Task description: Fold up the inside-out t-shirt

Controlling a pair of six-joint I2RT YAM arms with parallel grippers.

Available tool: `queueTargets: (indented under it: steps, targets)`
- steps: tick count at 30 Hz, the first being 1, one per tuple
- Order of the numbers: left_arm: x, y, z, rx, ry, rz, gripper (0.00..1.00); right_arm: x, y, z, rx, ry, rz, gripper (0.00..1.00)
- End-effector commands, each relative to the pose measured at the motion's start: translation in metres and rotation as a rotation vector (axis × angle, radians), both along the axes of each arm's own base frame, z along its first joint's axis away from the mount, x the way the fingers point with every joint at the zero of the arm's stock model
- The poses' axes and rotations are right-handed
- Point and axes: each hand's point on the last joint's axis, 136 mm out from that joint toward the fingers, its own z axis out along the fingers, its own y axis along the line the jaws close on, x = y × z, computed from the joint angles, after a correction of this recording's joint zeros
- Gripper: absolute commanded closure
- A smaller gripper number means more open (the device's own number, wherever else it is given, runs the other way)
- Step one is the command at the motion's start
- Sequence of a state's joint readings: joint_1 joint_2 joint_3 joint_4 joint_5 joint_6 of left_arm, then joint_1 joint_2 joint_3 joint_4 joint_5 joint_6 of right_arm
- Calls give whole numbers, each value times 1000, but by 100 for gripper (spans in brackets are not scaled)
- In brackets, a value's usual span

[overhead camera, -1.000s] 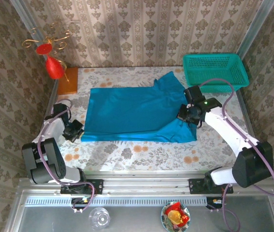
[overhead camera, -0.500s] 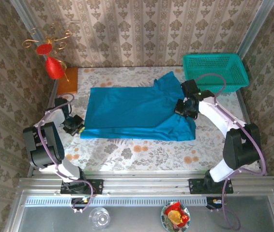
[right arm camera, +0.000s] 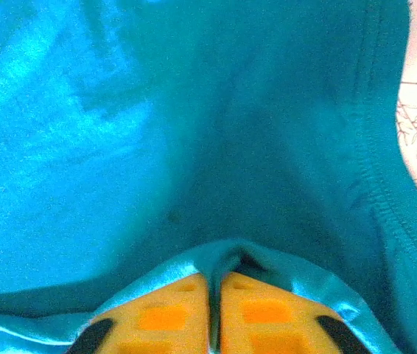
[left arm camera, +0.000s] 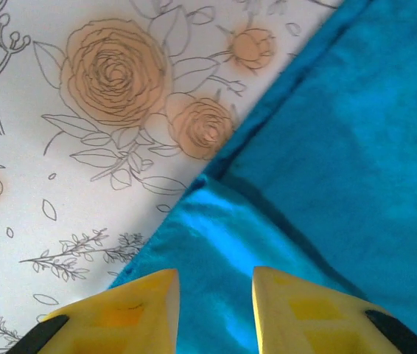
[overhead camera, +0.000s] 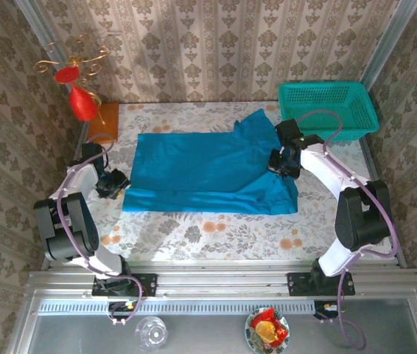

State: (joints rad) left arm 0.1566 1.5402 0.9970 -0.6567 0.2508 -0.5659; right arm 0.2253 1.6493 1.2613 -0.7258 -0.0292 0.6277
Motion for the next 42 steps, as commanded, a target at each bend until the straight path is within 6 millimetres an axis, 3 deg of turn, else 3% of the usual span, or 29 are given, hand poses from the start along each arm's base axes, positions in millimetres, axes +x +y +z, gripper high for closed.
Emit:
queueTargets:
  steps: [1, 5, 9, 13, 16, 22, 28, 33, 36, 42]
  targets:
    - [-6, -10, 13, 11, -23, -68, 68, 2, -9, 18, -34, -32, -12, 77]
    - [-14, -27, 8, 5, -10, -123, 69, -11, -12, 23, -40, -26, -14, 53]
    - [-18, -39, -7, -18, 11, -149, 82, -32, -6, 15, 23, -6, -4, 49]
    - [-17, -45, -22, -42, 37, -159, 95, -52, 15, -13, 144, 70, 48, 46]
    - [-19, -47, -34, -49, 67, -166, 98, -58, 26, -33, 207, 109, 79, 38]
    - [-29, -40, -56, -24, 133, -134, 98, -65, 12, -71, 218, 173, 20, 24]
    - [-55, -37, -69, -35, 174, -76, 98, -102, -17, -93, 195, 224, -76, 11]
    - [-86, -41, -74, -45, 187, -50, 98, -141, -26, -96, 171, 254, -115, 4]
    - [-98, -46, -72, -41, 187, -60, 97, -153, -32, -85, 156, 230, -132, 4]
    - [-97, -53, -50, -35, 143, -91, 96, -163, -32, -54, 160, 176, -154, 11]
